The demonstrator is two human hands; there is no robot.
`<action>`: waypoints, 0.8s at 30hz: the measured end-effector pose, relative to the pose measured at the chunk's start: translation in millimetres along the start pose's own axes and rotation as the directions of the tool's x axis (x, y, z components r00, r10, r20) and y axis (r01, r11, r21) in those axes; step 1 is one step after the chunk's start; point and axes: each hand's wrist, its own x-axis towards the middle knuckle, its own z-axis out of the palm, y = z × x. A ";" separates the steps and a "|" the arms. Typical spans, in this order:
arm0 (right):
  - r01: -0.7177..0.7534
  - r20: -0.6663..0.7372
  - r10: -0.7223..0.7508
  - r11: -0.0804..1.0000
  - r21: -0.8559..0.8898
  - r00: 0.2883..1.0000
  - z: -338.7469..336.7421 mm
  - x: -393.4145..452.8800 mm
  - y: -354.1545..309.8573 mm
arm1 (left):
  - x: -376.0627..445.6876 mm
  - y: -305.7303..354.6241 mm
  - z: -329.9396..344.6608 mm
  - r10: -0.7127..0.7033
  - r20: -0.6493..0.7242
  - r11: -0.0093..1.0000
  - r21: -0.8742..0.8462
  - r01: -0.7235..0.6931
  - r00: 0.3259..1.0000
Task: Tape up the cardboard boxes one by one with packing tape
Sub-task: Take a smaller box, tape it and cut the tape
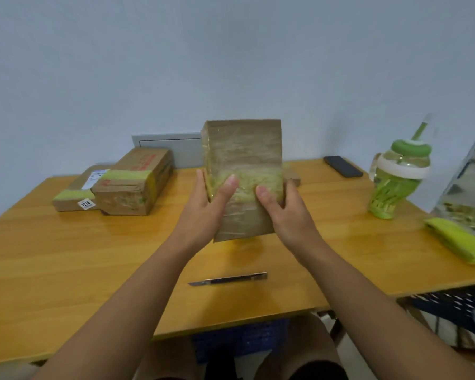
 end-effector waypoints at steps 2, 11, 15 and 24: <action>-0.037 0.051 0.034 0.998 0.057 0.998 -10.3 -3.7 -3.3 | -9.0 2.6 4.2 0.009 0.048 0.999 -0.037 -0.007 0.999; -0.040 0.146 0.025 0.994 0.102 0.989 -7.2 -21.8 -3.8 | -28.2 7.6 -8.2 -0.022 0.117 0.999 -0.029 0.026 0.993; -0.030 0.253 0.011 0.997 0.073 0.967 -5.3 -21.2 -9.2 | -38.2 9.6 -12.9 -0.003 0.075 0.999 -0.054 0.007 0.997; 0.048 0.269 -0.080 0.991 0.124 0.960 9.2 -15.4 -12.2 | -49.3 -2.0 -21.3 0.018 -0.169 0.995 0.101 -0.001 0.986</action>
